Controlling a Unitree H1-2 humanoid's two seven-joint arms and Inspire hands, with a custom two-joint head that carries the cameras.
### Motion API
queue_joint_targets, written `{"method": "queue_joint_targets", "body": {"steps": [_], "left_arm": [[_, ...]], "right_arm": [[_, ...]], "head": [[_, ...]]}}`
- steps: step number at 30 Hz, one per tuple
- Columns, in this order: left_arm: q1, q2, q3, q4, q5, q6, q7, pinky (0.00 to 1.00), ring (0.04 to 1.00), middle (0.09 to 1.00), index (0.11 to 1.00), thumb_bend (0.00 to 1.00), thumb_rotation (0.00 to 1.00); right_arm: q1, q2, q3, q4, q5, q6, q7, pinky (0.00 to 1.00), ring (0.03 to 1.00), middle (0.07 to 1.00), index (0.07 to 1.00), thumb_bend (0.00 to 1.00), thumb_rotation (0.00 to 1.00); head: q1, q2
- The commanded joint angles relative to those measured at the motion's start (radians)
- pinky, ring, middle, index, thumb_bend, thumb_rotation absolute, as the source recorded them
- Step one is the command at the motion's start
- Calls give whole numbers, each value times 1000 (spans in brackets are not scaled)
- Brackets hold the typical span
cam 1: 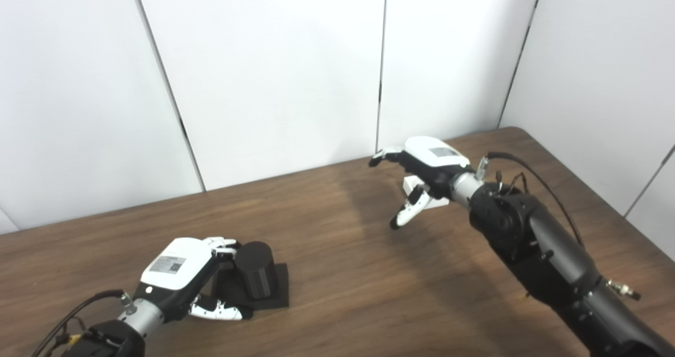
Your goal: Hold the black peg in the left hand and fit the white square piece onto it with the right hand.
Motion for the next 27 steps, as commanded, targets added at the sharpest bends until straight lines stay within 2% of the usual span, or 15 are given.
{"method": "queue_joint_targets", "body": {"steps": [1, 4, 9, 18, 27], "left_arm": [[87, 37, -63, 63, 59, -41, -87, 750, 854, 841, 493, 523, 63], [84, 42, -68, 75, 69, -53, -78, 756, 855, 843, 494, 523, 65], [83, 44, -66, 90, 61, -67, -74, 774, 864, 849, 494, 523, 66], [90, 44, -62, 101, 59, -75, -70, 765, 866, 849, 495, 523, 67], [94, 47, -51, 80, 44, -64, -85, 777, 870, 850, 494, 523, 66]], "right_arm": [[-71, -48, 2, 21, -52, 8, -1, 762, 876, 904, 897, 898, 233], [-111, -63, 21, 78, -80, 8, 7, 812, 895, 921, 930, 920, 254], [-171, -80, 53, 175, -104, 13, 36, 846, 923, 946, 908, 924, 229], [-220, -86, 65, 277, -102, 20, 37, 779, 912, 938, 872, 946, 193], [-240, -85, 76, 406, -75, -14, 20, 793, 908, 924, 842, 986, 228]], "head": [[-7, 0], [-24, -5], [-33, -5], [-29, -6], [-17, -1]]}}
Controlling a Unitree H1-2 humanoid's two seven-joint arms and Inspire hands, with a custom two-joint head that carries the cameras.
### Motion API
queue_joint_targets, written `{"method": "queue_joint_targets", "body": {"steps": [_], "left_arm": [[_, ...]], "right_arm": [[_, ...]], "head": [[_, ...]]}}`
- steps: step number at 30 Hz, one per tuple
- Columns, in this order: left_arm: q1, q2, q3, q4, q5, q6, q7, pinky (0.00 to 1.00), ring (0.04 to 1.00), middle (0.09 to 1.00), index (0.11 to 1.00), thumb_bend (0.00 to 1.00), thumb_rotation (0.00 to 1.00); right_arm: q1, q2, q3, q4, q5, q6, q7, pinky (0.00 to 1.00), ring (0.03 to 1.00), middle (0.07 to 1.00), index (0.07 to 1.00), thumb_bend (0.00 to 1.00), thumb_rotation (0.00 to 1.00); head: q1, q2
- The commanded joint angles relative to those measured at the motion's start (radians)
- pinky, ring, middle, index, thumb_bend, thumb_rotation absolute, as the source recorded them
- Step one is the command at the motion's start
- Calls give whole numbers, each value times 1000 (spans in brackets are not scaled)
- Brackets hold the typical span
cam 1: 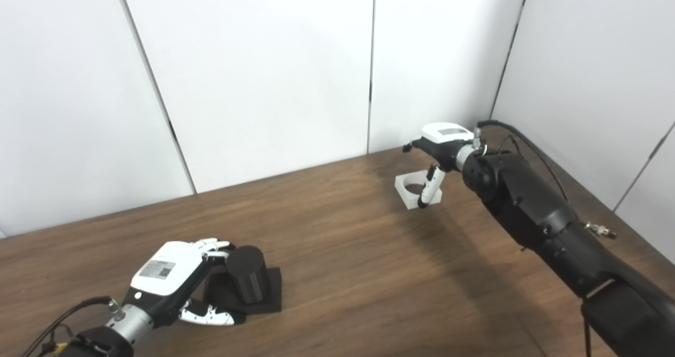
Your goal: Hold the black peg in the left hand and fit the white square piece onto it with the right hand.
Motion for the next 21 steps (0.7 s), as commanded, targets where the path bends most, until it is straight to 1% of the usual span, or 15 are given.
{"method": "queue_joint_targets", "body": {"steps": [1, 3, 5, 12, 17, 21], "left_arm": [[93, 34, -58, 47, 55, -8, -116, 777, 868, 850, 494, 523, 66], [94, 35, -59, 42, 58, -6, -117, 769, 867, 849, 494, 523, 66], [94, 35, -61, 40, 61, -4, -117, 759, 865, 847, 494, 523, 66], [95, 40, -58, 25, 55, -8, -123, 759, 860, 846, 494, 523, 65], [98, 43, -56, -2, 53, 11, -140, 745, 854, 845, 494, 523, 64], [102, 44, -55, -18, 55, 18, -146, 738, 850, 840, 494, 523, 63]], "right_arm": [[-58, -31, -16, 4, 18, -26, -41, 780, 900, 917, 834, 994, 260], [-60, -27, -19, 15, 32, -24, -49, 787, 902, 916, 834, 990, 287], [-63, -25, -13, 27, 36, -22, -54, 799, 904, 918, 835, 983, 290], [-77, -23, 17, 68, 44, -12, -51, 832, 917, 923, 833, 969, 233], [-76, -18, 31, 90, 54, -16, -56, 811, 904, 922, 824, 961, 203], [-76, -14, 46, 109, 55, -21, -60, 802, 896, 914, 797, 939, 179]], "head": [[-1, 1], [1, 3], [1, 3], [12, 12], [18, 20], [25, 26]]}}
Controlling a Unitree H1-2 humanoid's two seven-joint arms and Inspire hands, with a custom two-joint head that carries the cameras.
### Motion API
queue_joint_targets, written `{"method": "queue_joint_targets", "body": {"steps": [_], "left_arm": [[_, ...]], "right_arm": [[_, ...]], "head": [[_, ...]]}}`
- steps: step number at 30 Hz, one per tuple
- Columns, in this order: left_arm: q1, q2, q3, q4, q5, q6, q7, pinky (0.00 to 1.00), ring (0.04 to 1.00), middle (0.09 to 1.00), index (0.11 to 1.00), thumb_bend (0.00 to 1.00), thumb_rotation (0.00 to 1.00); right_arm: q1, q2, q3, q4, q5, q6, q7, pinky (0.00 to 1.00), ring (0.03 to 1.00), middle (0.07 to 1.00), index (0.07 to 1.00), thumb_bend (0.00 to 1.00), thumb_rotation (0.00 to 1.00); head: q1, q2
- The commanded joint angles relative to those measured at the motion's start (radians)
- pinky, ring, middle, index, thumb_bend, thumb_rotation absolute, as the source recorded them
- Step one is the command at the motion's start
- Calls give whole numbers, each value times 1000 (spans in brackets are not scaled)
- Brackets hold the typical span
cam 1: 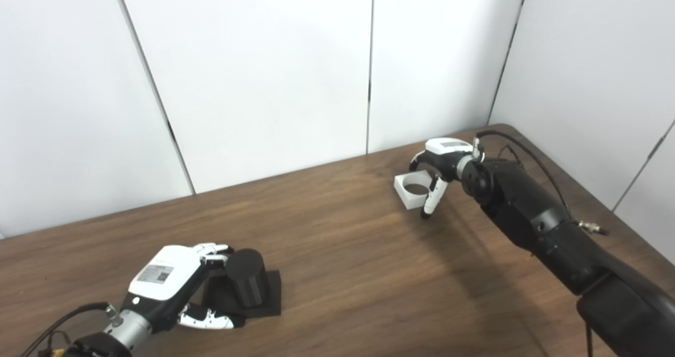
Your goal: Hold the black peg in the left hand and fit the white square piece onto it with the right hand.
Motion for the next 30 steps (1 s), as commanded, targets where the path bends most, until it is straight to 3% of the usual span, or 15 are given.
{"method": "queue_joint_targets", "body": {"steps": [1, 7, 11, 12, 14, 21, 26, 30], "left_arm": [[77, 36, -61, 26, 61, 0, -135, 736, 848, 839, 494, 523, 63], [83, 34, -56, 8, 57, 15, -151, 741, 851, 841, 494, 523, 63], [82, 34, -56, 7, 57, 17, -158, 753, 857, 844, 494, 523, 63], [83, 35, -55, 4, 57, 16, -158, 751, 856, 845, 494, 523, 64], [84, 36, -53, -1, 57, 17, -160, 749, 854, 844, 494, 523, 64], [86, 33, -48, -2, 53, 26, -169, 745, 856, 845, 494, 523, 63], [88, 31, -48, -4, 57, 28, -167, 745, 854, 842, 494, 523, 63], [90, 28, -47, -10, 55, 29, -166, 745, 854, 836, 494, 523, 64]], "right_arm": [[-58, -18, 10, 12, -6, -22, -25, 803, 898, 916, 788, 930, 180], [-77, -12, 46, 68, -11, -22, -35, 781, 874, 898, 728, 902, 180], [-86, -6, 65, 102, -21, -18, -56, 794, 859, 871, 627, 858, 188], [-87, -10, 77, 104, -32, -26, -64, 774, 846, 862, 560, 695, 168], [-88, -16, 93, 103, -40, -34, -75, 722, 822, 833, 495, 546, 148], [-81, -33, 102, 62, -37, -19, -42, 744, 823, 784, 487, 518, 140], [-65, -39, 71, 32, -4, -30, -49, 762, 829, 783, 489, 518, 137], [-39, -34, 24, 10, 22, -61, -123, 804, 863, 794, 480, 520, 133]], "head": [[1, 3], [5, 8], [5, 8], [11, 16], [11, 16], [15, 21], [28, 30], [52, 41]]}}
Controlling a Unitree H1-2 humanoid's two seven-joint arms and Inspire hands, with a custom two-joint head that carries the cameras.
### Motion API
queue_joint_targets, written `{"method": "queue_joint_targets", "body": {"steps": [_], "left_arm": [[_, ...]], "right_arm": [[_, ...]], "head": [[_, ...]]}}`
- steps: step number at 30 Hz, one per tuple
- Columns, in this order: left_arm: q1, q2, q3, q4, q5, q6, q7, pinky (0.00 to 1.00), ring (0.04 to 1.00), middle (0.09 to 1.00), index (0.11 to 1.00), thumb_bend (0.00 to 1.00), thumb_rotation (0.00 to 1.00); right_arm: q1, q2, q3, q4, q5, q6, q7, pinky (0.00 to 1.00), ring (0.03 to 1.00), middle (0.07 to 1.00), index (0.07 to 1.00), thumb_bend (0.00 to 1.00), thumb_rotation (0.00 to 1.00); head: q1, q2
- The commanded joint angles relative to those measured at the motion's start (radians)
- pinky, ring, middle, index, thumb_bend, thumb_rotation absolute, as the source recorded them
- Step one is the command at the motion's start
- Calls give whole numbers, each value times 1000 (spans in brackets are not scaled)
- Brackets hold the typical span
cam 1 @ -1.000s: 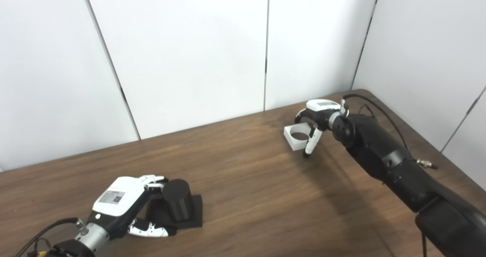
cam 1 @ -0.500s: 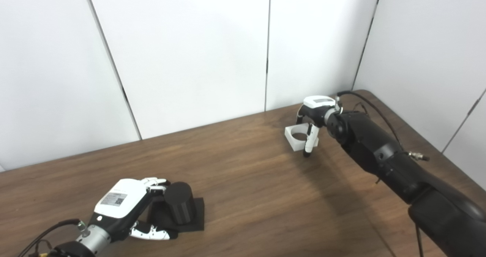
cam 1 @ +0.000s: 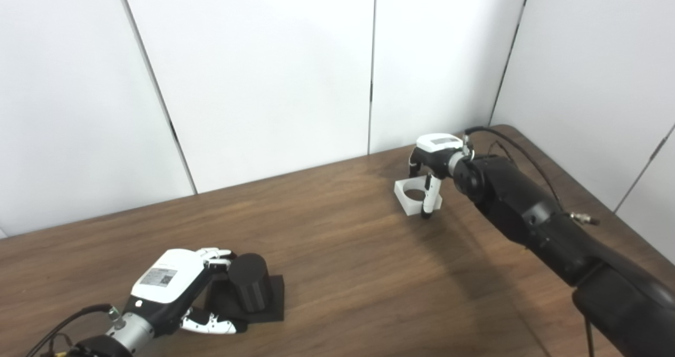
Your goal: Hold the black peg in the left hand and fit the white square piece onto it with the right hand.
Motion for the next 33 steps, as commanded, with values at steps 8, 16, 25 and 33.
{"method": "queue_joint_targets", "body": {"steps": [8, 16, 25, 33], "left_arm": [[76, 1, -67, 36, 76, 24, -120, 754, 865, 845, 495, 523, 68], [61, -49, -90, 54, 90, 59, -124, 784, 882, 860, 496, 521, 79], [38, -94, -98, 81, 109, 95, -116, 773, 884, 859, 496, 520, 81], [28, -98, -106, 79, 104, 114, -121, 784, 891, 873, 496, 520, 82]], "right_arm": [[28, -47, -58, -157, 23, -96, -91, 841, 893, 819, 479, 520, 129], [48, -70, -71, -277, 45, -163, -64, 809, 893, 813, 481, 522, 129], [35, -70, -80, -365, 60, -256, -39, 761, 865, 791, 479, 521, 129], [43, -42, -82, -480, 81, -287, -2, 766, 844, 786, 479, 520, 127]], "head": [[180, 19], [348, 55], [486, 70], [490, 73]]}}
